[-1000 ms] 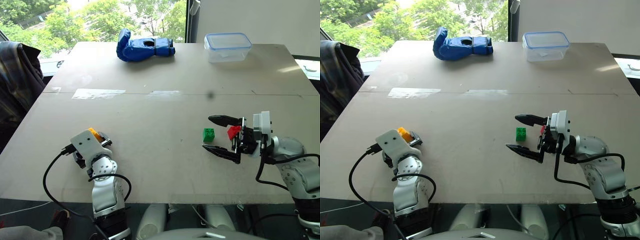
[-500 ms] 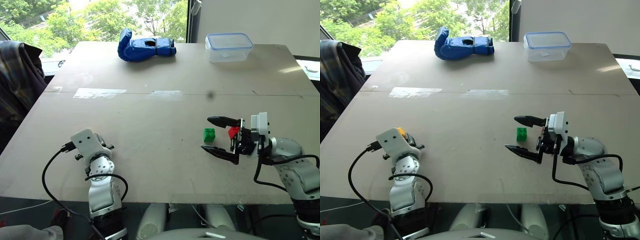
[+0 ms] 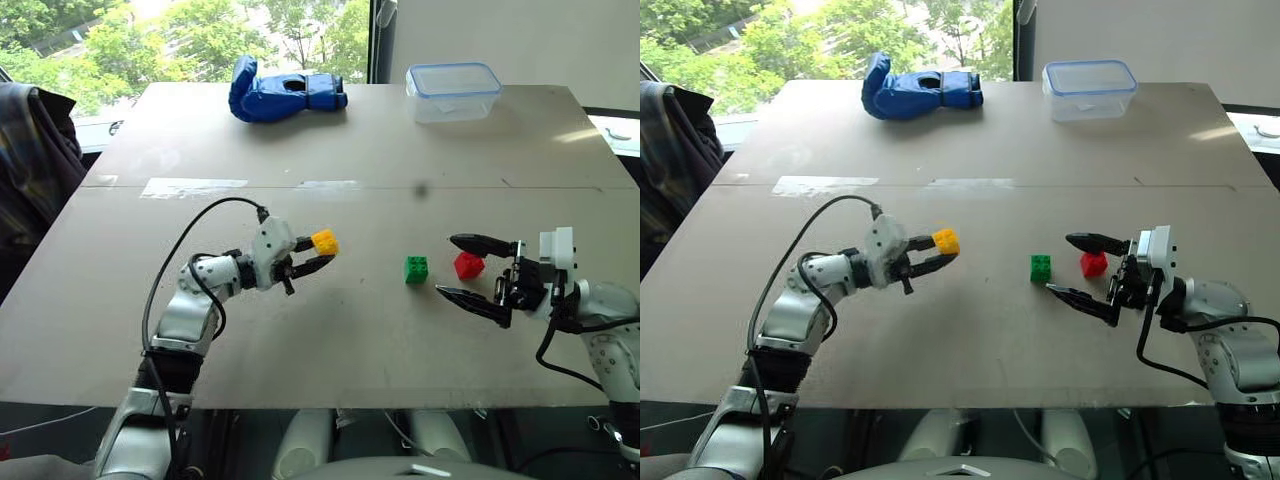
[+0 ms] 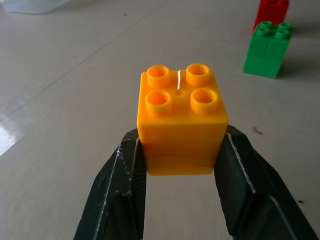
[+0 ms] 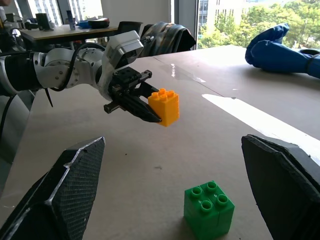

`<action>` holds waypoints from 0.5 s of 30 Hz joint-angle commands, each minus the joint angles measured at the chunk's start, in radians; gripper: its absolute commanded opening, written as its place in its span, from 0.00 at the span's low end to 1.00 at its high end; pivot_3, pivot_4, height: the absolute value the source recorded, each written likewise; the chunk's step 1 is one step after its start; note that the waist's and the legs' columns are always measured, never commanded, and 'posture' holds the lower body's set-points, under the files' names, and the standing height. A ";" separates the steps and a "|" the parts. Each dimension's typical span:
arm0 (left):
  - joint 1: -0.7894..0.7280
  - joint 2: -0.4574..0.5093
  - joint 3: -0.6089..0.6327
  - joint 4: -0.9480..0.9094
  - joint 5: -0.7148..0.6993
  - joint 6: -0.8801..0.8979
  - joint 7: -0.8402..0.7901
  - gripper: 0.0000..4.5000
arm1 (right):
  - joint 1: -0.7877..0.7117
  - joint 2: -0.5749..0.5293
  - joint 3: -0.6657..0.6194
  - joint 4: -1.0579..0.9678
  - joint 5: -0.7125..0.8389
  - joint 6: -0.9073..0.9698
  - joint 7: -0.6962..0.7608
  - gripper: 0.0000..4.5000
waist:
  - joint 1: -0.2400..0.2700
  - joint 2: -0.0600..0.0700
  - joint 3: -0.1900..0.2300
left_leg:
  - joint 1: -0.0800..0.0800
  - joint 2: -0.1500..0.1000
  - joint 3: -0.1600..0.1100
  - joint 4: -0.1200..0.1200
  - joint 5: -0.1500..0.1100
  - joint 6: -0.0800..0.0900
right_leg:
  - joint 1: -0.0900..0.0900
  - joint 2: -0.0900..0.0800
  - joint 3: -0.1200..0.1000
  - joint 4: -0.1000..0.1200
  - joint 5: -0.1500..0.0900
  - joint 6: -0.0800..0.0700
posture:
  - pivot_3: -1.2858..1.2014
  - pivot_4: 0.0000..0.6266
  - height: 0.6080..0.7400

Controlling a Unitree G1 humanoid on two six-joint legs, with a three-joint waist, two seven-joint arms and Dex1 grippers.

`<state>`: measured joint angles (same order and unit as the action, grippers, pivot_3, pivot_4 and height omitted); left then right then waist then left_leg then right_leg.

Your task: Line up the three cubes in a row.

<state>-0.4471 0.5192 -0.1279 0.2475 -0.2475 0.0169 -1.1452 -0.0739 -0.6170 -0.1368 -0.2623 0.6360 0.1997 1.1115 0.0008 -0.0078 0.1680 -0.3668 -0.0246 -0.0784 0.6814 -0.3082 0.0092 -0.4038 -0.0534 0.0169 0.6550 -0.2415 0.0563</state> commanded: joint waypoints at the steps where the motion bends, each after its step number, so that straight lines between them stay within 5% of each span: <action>1: -0.103 -0.030 -0.058 0.154 0.020 -0.100 -0.146 0.29 | 0.021 -0.005 -0.032 -0.038 0.002 -0.029 -0.002 1.00 | -0.002 0.000 0.000 | 0.000 0.000 -0.001 0.000 0.000 0.001 | 0.000 0.000 0.000 0.000 0.000 0.000 | 0.52 0.24 1.00; 6: -0.226 -0.097 -0.101 0.400 0.080 -0.198 -0.209 0.29 | 0.110 -0.005 -0.057 -0.087 -0.010 -0.048 -0.031 1.00 | -0.012 -0.001 0.000 | -0.001 -0.001 0.000 0.001 -0.002 0.003 | 0.000 0.000 0.000 0.000 0.000 0.000 | 0.52 0.24 1.00; 15: -0.274 -0.122 -0.100 0.562 0.120 -0.322 -0.258 0.29 | 0.203 0.008 -0.078 -0.143 -0.014 -0.072 -0.075 1.00 | -0.015 -0.001 0.000 | 0.001 -0.001 0.000 0.001 -0.002 0.003 | 0.000 0.001 0.001 0.004 0.000 0.001 | 0.52 0.24 1.00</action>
<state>-0.7156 0.3974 -0.2339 0.7776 -0.1498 -0.2823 -1.3968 0.1287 -0.6126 -0.1870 -0.3711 0.6146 0.1479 1.0431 -0.0139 -0.0087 0.1684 -0.3657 -0.0253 -0.0780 0.6827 -0.3100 0.0125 -0.4040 -0.0522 0.0182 0.6586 -0.2416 0.0569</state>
